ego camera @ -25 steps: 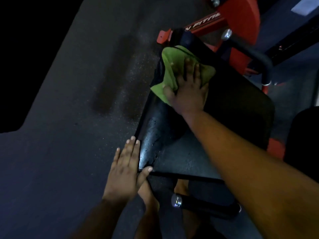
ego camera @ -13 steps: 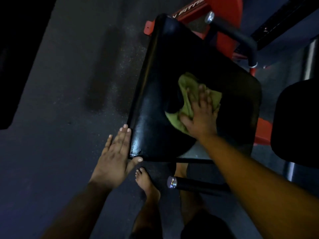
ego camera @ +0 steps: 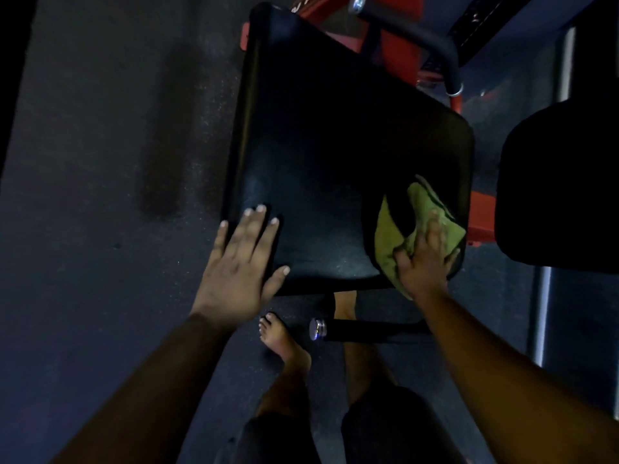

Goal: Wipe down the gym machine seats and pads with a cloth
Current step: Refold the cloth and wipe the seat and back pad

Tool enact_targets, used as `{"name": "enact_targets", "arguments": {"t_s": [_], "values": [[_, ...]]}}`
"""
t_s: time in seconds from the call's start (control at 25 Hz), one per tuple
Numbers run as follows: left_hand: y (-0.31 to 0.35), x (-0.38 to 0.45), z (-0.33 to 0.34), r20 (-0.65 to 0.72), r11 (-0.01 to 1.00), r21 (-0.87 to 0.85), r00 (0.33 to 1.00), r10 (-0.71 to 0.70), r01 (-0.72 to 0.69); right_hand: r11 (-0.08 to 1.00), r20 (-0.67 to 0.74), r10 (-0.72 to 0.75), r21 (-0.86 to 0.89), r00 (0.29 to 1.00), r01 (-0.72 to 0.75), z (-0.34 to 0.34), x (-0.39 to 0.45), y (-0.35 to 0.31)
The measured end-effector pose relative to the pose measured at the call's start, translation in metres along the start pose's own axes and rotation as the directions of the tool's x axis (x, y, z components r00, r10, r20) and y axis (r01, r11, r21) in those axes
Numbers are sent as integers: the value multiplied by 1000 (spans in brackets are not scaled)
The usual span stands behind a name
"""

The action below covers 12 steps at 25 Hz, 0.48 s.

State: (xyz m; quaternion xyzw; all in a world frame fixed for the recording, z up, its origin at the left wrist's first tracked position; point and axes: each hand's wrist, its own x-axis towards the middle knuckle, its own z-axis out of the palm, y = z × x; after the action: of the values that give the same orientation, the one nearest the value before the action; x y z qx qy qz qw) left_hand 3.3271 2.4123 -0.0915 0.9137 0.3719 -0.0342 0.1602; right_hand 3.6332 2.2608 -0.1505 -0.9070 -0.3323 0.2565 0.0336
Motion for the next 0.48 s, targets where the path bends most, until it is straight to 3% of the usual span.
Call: {"name": "enact_targets", "arguments": {"t_s": [0.08,0.12,0.28,0.36,0.4,0.48], "values": [[10,28,0,-7,998,55,999,36,-36,979,-44,187,89,981,-182,3,-1,-41],[15,39,2,-8,997,72,1000,30,-29,980,-39,179,99,983,-174,7,-8,-61],[23,50,14,-5,987,162,1000,-18,18,980,18,-200,-14,980,201,18,-46,-57],[26,53,15,15,977,210,999,-28,24,962,23,-265,-68,964,266,14,-38,-22],[27,55,14,25,973,228,999,-38,32,968,15,-237,-79,971,237,12,-32,-9],[29,57,15,34,967,248,997,-63,53,999,-24,-42,-15,999,42,10,-19,0]]}}
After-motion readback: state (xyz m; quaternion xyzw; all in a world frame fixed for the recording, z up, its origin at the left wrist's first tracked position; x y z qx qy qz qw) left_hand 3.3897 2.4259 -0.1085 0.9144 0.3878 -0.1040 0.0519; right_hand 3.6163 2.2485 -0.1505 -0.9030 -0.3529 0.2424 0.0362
